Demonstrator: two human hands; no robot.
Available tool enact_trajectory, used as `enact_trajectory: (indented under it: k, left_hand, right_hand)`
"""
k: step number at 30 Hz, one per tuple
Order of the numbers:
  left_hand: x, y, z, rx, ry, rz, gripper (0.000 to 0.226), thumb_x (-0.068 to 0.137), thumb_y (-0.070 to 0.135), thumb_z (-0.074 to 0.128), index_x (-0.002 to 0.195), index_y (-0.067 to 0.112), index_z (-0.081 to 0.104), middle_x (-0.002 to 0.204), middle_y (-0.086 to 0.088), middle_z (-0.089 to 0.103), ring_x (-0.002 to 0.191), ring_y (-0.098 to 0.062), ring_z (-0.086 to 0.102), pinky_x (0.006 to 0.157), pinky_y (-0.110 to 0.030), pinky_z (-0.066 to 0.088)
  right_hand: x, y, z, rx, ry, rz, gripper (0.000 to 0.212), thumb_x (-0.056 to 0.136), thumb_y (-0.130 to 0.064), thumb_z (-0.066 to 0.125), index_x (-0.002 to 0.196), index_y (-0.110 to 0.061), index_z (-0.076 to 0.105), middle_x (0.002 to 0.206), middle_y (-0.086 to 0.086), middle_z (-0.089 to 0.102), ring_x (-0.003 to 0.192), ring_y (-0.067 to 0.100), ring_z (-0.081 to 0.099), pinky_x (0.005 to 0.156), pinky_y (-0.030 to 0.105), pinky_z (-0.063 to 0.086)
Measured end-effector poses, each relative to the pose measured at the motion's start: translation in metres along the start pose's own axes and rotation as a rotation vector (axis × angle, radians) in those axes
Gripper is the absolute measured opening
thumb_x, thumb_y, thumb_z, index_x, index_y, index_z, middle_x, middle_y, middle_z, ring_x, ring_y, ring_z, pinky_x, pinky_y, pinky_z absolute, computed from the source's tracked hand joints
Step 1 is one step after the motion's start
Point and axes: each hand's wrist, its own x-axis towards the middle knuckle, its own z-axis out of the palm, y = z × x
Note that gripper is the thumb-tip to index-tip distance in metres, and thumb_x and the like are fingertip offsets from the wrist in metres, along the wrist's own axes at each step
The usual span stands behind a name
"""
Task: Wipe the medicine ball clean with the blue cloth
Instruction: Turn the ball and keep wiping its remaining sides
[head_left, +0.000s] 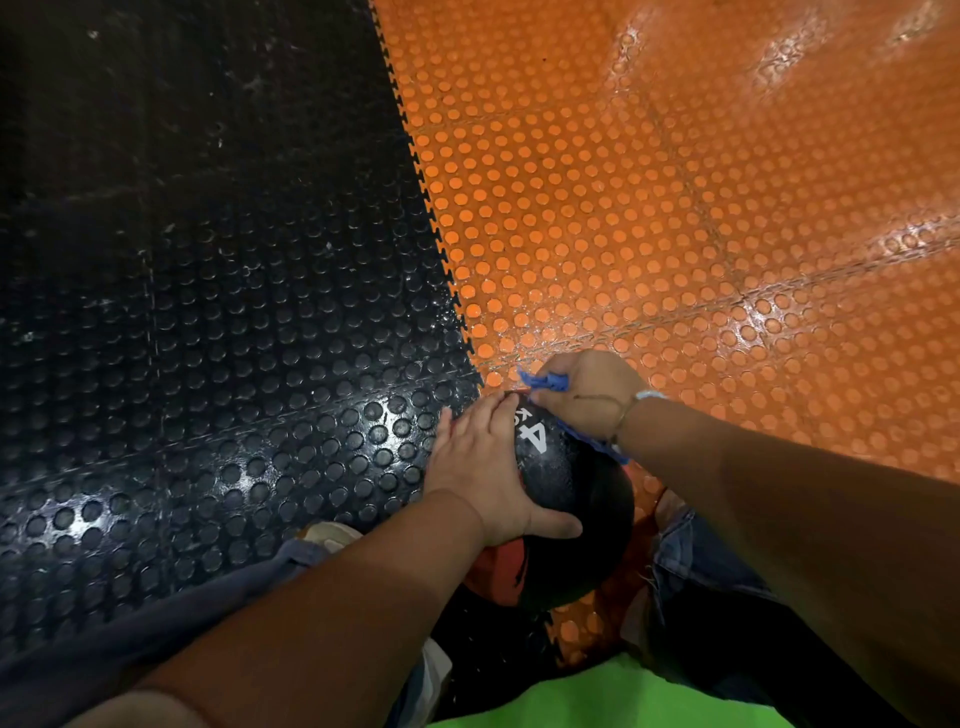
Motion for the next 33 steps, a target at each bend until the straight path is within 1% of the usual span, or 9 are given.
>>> enact_trajectory:
  k: [3, 6, 10, 13, 17, 20, 22, 28, 33]
  left_hand:
    - [0.003, -0.003, -0.004, 0.017, -0.044, -0.017, 0.143, 0.043, 0.085, 0.066, 0.151, 0.022, -0.004, 0.159, 0.009, -0.001, 0.146, -0.01, -0.001, 0.118, -0.047, -0.006]
    - [0.009, -0.005, -0.007, -0.004, -0.053, -0.035, 0.143, 0.042, 0.085, 0.066, 0.151, 0.024, -0.002, 0.159, 0.008, 0.002, 0.146, -0.01, 0.001, 0.118, -0.047, -0.008]
    - [0.012, 0.003, -0.005, -0.021, -0.02, -0.018, 0.141, 0.043, 0.083, 0.068, 0.151, 0.024, 0.001, 0.159, 0.007, 0.005, 0.146, -0.012, 0.003, 0.118, -0.043, -0.01]
    - [0.009, 0.006, -0.003, 0.002, -0.014, -0.012, 0.143, 0.042, 0.083, 0.068, 0.151, 0.023, 0.0, 0.159, 0.007, 0.004, 0.146, -0.012, 0.003, 0.118, -0.044, -0.007]
    - [0.01, -0.003, -0.006, 0.012, -0.059, -0.028, 0.144, 0.041, 0.085, 0.066, 0.151, 0.024, -0.003, 0.159, 0.009, 0.0, 0.146, -0.01, 0.001, 0.118, -0.048, -0.008]
    - [0.01, -0.003, -0.007, -0.004, -0.06, -0.031, 0.143, 0.041, 0.085, 0.067, 0.151, 0.025, -0.001, 0.159, 0.009, 0.001, 0.146, -0.01, 0.001, 0.118, -0.046, -0.009]
    - [0.009, -0.001, -0.006, -0.015, -0.043, -0.027, 0.141, 0.042, 0.084, 0.068, 0.151, 0.024, 0.0, 0.159, 0.009, 0.002, 0.146, -0.011, 0.001, 0.118, -0.045, -0.009]
    - [0.006, 0.0, -0.004, 0.003, -0.051, -0.028, 0.142, 0.041, 0.085, 0.067, 0.151, 0.026, -0.001, 0.159, 0.01, 0.001, 0.146, -0.011, 0.001, 0.118, -0.047, -0.006]
    - [0.01, -0.005, -0.009, -0.04, -0.068, -0.069, 0.142, 0.041, 0.082, 0.069, 0.151, 0.026, -0.001, 0.159, 0.01, 0.001, 0.146, -0.009, 0.001, 0.118, -0.046, -0.009]
  right_hand:
    - [-0.012, -0.005, -0.004, 0.03, -0.101, -0.082, 0.012, 0.087, -0.029, 0.062, 0.096, -0.021, 0.066, 0.076, -0.002, 0.064, 0.069, 0.015, 0.06, 0.062, 0.023, 0.045]
    - [-0.02, -0.004, -0.009, 0.039, -0.161, -0.139, 0.012, 0.084, -0.029, 0.066, 0.095, -0.024, 0.068, 0.095, 0.002, 0.07, 0.085, 0.02, 0.064, 0.079, 0.029, 0.049]
    - [-0.005, -0.006, -0.007, 0.042, -0.027, 0.008, 0.007, 0.089, -0.027, 0.06, 0.088, -0.022, 0.065, 0.073, -0.003, 0.06, 0.071, 0.018, 0.058, 0.055, 0.022, 0.04]
    - [0.001, -0.01, -0.005, -0.097, 0.044, 0.052, 0.017, 0.091, -0.028, 0.056, 0.098, -0.016, 0.065, 0.075, -0.001, 0.057, 0.073, 0.019, 0.054, 0.055, 0.022, 0.035]
    - [-0.027, -0.01, -0.008, 0.027, -0.112, -0.035, 0.009, 0.088, -0.028, 0.061, 0.091, -0.02, 0.064, 0.075, 0.0, 0.061, 0.067, 0.017, 0.058, 0.058, 0.024, 0.045]
    - [-0.038, -0.006, -0.016, 0.006, -0.22, -0.049, 0.012, 0.083, -0.029, 0.067, 0.093, -0.024, 0.066, 0.085, 0.001, 0.066, 0.08, 0.022, 0.063, 0.072, 0.032, 0.052]
    - [-0.03, -0.004, -0.016, -0.021, -0.168, -0.051, 0.019, 0.082, -0.03, 0.068, 0.098, -0.019, 0.067, 0.086, 0.0, 0.064, 0.083, 0.021, 0.062, 0.075, 0.03, 0.05]
    - [-0.015, -0.01, 0.0, -0.084, 0.056, 0.031, 0.021, 0.09, -0.031, 0.057, 0.101, -0.016, 0.064, 0.069, -0.007, 0.051, 0.067, 0.016, 0.051, 0.051, 0.018, 0.029]
    - [-0.05, -0.012, -0.005, -0.234, -0.093, -0.144, 0.025, 0.086, -0.035, 0.061, 0.108, -0.023, 0.063, 0.095, 0.002, 0.064, 0.083, 0.018, 0.057, 0.068, 0.021, 0.039]
